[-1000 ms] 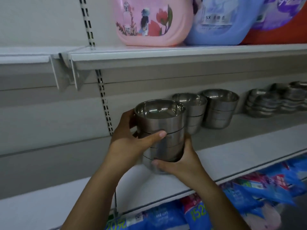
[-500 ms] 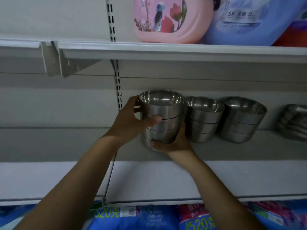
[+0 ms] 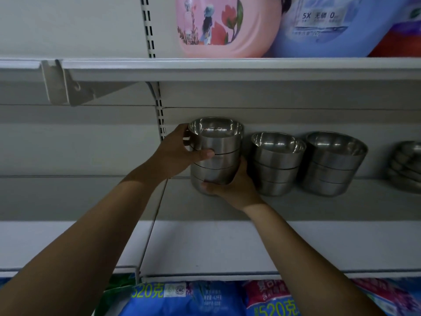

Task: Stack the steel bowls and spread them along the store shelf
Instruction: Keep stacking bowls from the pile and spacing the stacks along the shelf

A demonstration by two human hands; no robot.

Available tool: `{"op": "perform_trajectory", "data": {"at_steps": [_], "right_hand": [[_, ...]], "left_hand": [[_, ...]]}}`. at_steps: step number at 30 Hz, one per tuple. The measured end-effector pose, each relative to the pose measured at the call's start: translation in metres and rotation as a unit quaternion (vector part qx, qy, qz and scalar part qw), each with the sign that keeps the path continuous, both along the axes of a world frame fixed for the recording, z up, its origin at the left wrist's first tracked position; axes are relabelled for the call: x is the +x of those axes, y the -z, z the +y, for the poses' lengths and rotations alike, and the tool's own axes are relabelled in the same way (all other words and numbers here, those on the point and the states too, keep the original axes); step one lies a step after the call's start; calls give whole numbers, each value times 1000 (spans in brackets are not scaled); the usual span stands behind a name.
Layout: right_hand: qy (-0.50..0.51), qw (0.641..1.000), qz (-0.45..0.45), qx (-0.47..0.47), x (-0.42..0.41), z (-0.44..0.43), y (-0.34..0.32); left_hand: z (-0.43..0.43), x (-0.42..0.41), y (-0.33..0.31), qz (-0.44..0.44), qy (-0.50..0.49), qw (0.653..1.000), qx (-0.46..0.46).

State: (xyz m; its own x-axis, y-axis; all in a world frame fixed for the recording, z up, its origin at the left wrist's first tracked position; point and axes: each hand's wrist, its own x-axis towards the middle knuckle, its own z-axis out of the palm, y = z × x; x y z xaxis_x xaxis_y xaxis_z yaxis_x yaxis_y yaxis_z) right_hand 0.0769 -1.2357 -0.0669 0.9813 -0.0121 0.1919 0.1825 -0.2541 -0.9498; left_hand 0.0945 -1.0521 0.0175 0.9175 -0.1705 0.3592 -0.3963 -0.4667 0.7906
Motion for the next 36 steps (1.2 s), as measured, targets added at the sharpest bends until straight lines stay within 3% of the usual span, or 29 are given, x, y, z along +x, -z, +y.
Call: {"op": "perform_trajectory", "data": {"at_steps": [15,23,31,36], "right_hand": [[62,998,6,-15,-10,-4,0],[80,993,3,-88,-19,-3,-4],[95,978,41,-183,-58,9,-1],[93,959,61,-261,-104,48,-10]], "left_hand": [[-15,-7,7,-5,-1,1000,-13],[-10,-16,1,8,-17,1000,15],[33,-56,15,-17,-54,986,154],[106,-99,31,-4,-19,957,290]]}}
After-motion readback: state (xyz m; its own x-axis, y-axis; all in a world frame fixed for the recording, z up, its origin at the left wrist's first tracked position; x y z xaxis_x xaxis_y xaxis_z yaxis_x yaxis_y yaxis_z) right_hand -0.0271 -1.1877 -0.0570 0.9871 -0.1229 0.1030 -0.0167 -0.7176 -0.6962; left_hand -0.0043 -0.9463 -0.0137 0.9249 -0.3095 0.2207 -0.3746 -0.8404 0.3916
